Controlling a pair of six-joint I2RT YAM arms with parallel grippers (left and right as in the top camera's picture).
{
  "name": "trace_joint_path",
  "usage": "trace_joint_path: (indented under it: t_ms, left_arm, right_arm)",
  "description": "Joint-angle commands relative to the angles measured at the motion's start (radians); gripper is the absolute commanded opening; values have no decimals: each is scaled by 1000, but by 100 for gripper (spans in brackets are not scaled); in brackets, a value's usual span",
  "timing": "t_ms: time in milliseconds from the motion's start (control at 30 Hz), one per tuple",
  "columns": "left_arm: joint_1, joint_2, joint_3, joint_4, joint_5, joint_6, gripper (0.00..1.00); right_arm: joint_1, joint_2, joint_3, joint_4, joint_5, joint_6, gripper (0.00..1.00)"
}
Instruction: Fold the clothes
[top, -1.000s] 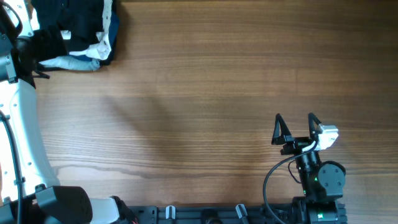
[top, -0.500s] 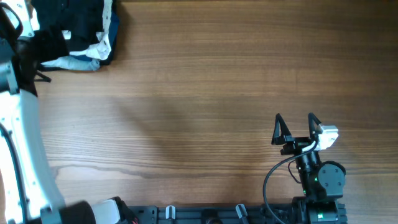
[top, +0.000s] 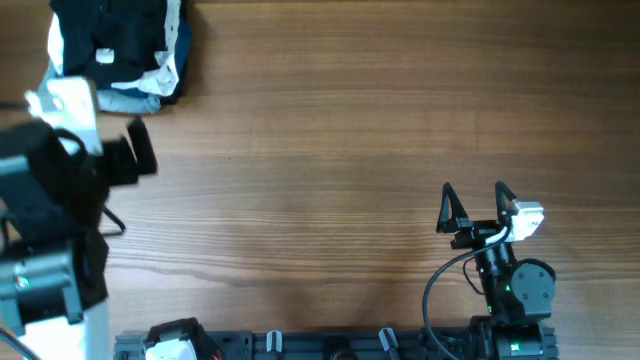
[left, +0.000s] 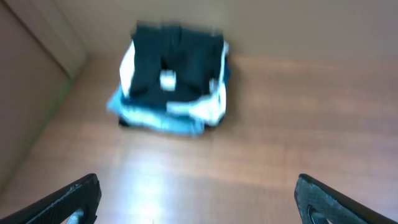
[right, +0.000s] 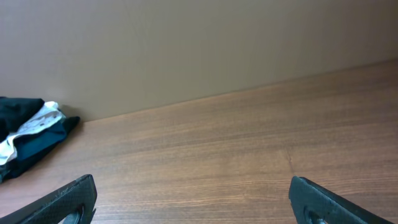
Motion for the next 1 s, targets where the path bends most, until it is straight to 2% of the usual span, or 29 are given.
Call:
trace_joint_path:
  t_ms: [0,100,133,233,367,433,733,867,967]
  left_arm:
    - [-34,-182,-195,78,91,11,100]
    - [-79,-359,-405,325,207,-37,100]
    - [-95,-426,-490,427,211,-104,100]
    - [-122,-608,-746,691,208,-186,100]
    - [-124,-737,-993,954,208,-290,100]
    - [-134,-776,-1090,1070,206,-304,100]
    - [-143,-931,-1216,1109,173,-304,100]
    - [-142,-931,-1218,1048,173,-311,100]
    - [-142,-931,-1218,943,173,-311,100]
  right_arm:
    - [4,-11,-4,6,-15,8,100]
    - [4,-11,-4,6,-15,8,100]
    - [4,-11,-4,6,-15,8,100]
    - [4,-11,-4,6,-15,8,100]
    - [4,-11,-4,6,-15,8,100]
    - [4,-11,-4,6,-15,8,100]
    - [4,-11,-4,6,-15,8,100]
    - [4,-11,-4,6,-15,8,100]
    - [4,-11,-4,6,-15,8,99]
